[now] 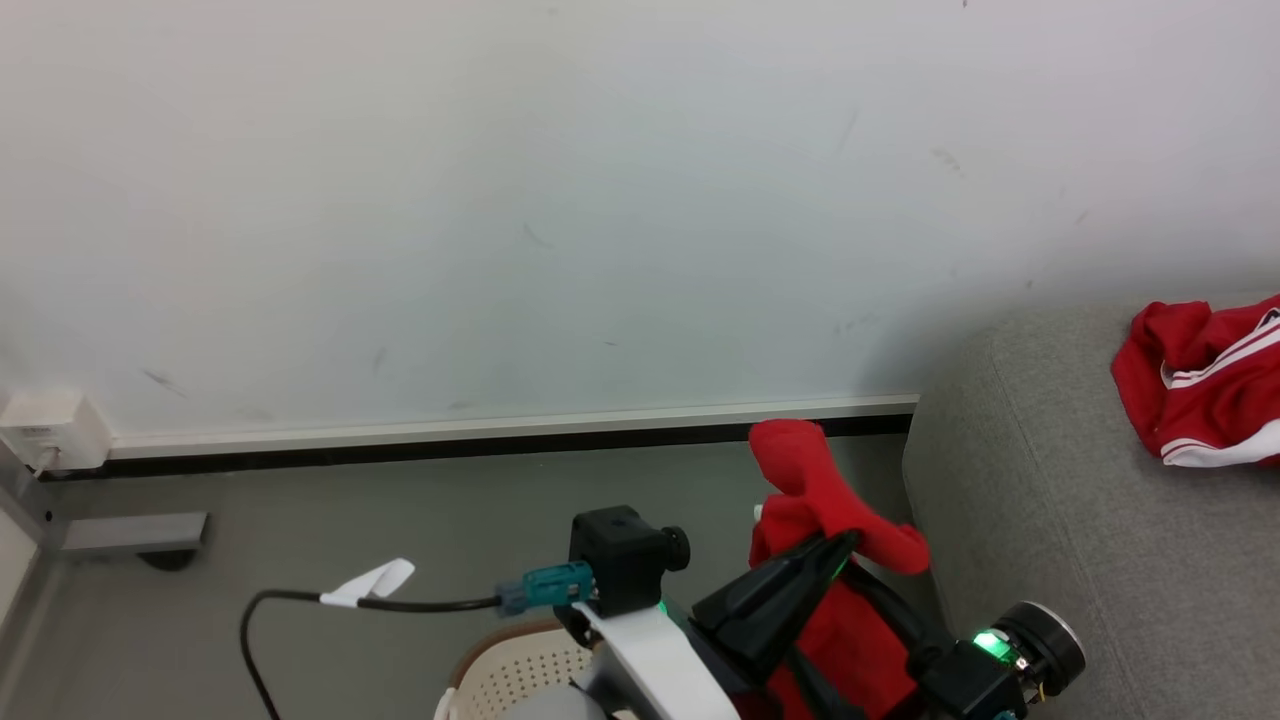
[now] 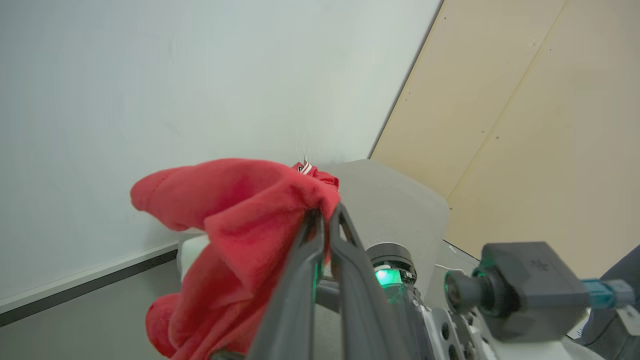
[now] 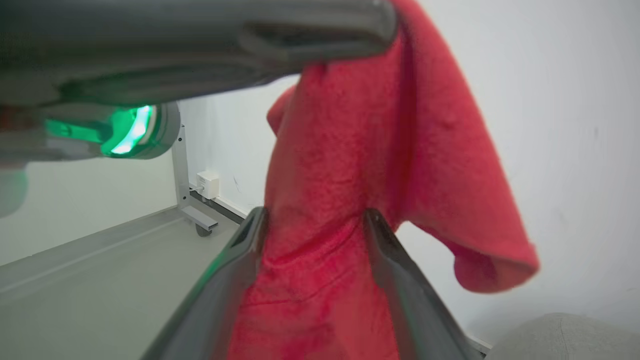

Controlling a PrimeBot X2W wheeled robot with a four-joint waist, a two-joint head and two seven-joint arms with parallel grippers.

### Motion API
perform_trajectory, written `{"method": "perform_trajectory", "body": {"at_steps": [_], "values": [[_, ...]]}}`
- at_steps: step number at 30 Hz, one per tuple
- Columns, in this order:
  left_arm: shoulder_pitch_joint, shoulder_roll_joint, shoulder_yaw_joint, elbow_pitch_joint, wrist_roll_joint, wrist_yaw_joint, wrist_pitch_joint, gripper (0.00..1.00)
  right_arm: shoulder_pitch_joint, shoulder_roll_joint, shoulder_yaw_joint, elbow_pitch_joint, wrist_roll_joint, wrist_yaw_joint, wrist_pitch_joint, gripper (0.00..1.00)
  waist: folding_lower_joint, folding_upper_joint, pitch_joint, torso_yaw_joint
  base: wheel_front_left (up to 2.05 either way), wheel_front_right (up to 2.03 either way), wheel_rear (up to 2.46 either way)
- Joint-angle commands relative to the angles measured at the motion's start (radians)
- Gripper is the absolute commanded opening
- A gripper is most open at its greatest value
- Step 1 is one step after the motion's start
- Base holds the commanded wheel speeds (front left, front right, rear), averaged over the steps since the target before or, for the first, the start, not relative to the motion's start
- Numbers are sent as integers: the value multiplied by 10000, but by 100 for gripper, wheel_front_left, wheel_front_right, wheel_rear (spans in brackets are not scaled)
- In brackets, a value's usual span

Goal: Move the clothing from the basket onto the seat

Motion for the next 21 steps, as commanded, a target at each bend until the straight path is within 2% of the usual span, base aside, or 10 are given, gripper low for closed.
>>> {"method": "perform_trajectory", "body": {"at_steps": [1, 2, 4, 10, 11, 13, 14, 21], "values": [[35, -70, -27, -76, -103, -75, 6, 0, 0, 9, 29, 89, 115, -32, 20, 100, -1, -1, 1, -4, 0, 0, 0], [27, -66, -46, -85, -115, -83, 34, 0, -23, 21, 66, 165, 200, -32, 17, 63, -1, -1, 3, -4, 0, 0, 0], [14, -63, -81, -114, -149, -101, 81, 0, -53, 48, 114, 275, 442, -32, -23, 0, -1, -1, 12, -2, 0, 0, 0], [54, 103, -73, 62, -35, 16, 112, 0, -98, -71, 24, 230, 987, -32, -277, 0, -1, -1, 51, -39, 0, 0, 0], [69, 121, -69, 107, -10, 45, 78, 8, -60, -85, -90, 193, 1029, -32, -333, 0, -1, -1, 62, -53, 0, 0, 0], [105, 153, -63, 212, 24, 92, 20, 49, 55, -125, -345, 113, 1068, -32, -428, 0, -1, -1, 92, -92, 0, 0, 0], [120, 173, -72, 264, 54, 103, 0, 100, 126, -131, -511, 60, 1108, -32, -478, 0, -1, -1, 106, -124, 0, 0, 0], [203, 219, -71, 789, 208, 81, -384, 100, 602, -245, -1814, -525, 1023, -32, -676, 0, -1, -1, 343, -585, 0, 0, 0]]}}
